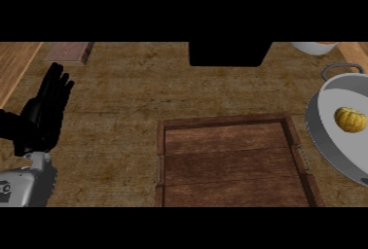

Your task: Pick the squash from the tray and place it in the pot

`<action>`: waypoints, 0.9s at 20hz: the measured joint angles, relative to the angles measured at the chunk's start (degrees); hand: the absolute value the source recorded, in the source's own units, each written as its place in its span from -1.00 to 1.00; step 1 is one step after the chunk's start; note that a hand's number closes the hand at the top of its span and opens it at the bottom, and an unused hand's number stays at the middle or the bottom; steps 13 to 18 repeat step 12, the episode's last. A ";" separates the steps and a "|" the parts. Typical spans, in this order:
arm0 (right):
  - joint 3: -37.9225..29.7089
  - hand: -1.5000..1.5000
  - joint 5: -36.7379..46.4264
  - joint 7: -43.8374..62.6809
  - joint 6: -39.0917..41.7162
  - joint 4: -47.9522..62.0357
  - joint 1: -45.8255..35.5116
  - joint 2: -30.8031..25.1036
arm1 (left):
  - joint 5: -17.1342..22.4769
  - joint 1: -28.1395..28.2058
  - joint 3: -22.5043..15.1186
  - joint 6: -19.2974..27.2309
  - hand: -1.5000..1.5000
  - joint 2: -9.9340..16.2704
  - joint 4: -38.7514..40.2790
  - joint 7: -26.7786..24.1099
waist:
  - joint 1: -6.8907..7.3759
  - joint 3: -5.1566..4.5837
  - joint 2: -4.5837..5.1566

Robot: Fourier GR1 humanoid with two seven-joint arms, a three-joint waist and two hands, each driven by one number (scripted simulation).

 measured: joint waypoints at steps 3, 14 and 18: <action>-0.75 -1.00 -0.59 -2.15 3.66 2.83 1.87 -2.88 | -0.40 0.43 -0.03 0.19 0.00 0.02 -1.53 1.24 | 0.10 0.00 -0.01; -0.69 -1.00 -0.43 -5.83 9.15 7.74 4.99 -7.99 | -0.42 -0.01 0.83 -0.59 0.00 -0.52 -0.81 0.91 | 0.24 0.10 0.08; -0.69 -1.00 -0.43 -5.83 9.15 7.74 4.99 -7.99 | -0.42 -0.01 0.83 -0.59 0.00 -0.52 -0.81 0.91 | 0.24 0.10 0.08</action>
